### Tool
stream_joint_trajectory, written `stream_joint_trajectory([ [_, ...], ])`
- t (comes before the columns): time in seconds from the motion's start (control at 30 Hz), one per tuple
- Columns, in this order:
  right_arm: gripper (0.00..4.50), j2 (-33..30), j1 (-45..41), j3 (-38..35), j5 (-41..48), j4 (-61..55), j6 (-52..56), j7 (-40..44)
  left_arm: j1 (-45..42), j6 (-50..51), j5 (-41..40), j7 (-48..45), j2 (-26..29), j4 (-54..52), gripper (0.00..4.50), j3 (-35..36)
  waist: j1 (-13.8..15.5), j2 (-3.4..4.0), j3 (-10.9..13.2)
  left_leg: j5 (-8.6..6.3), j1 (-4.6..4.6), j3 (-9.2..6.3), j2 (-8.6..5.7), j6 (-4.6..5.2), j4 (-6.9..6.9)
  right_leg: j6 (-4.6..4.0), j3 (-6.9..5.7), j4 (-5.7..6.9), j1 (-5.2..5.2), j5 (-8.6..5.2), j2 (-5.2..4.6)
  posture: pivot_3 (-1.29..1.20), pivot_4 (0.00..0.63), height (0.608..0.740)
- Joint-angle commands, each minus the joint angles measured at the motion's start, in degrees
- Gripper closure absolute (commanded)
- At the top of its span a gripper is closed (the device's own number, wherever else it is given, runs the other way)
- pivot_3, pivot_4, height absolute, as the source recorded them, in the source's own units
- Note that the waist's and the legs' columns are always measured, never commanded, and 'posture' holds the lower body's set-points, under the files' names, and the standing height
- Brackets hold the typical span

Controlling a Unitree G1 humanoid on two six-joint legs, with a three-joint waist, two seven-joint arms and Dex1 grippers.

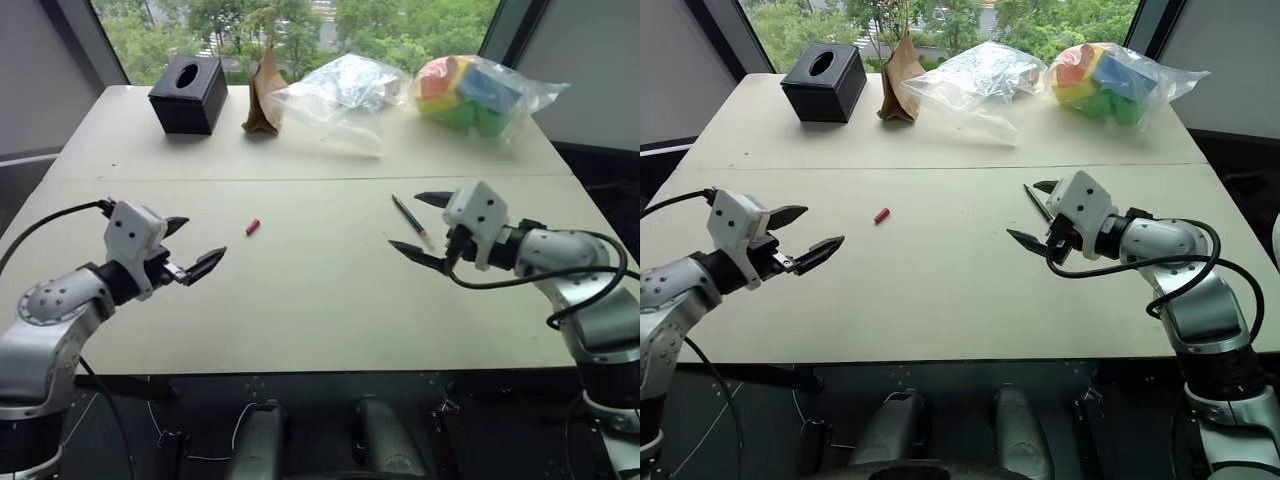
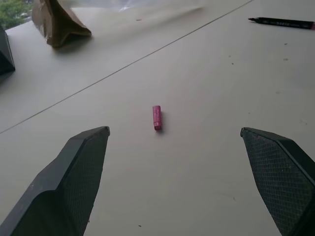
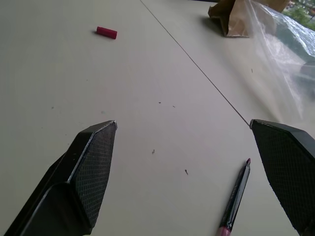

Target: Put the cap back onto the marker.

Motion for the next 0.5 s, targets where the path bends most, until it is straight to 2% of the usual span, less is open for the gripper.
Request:
stream_joint_trajectory([
  [0.03,0.00,-0.4,-1.7,-1.6,1.0,-2.5,0.4,-0.1,-0.1,0.9,-1.3,0.0,0.8,-1.8,0.04,1.9,0.0,0.00,0.0,0.00,0.00,0.00,0.00,0.00,0.00,0.00,0.00,0.00,0.00,0.00,0.00,0.00,0.150,0.740],
  [0.5,0.00,0.2,-1.7,-0.9,0.6,-2.5,-0.1,-1.0,-1.4,2.9,-1.8,1.3,0.7,-2.5,0.04,0.3,0.0,0.00,0.0,0.00,0.00,0.01,0.00,0.00,0.00,0.02,0.00,0.00,0.00,0.01,0.00,0.00,0.150,0.740],
])
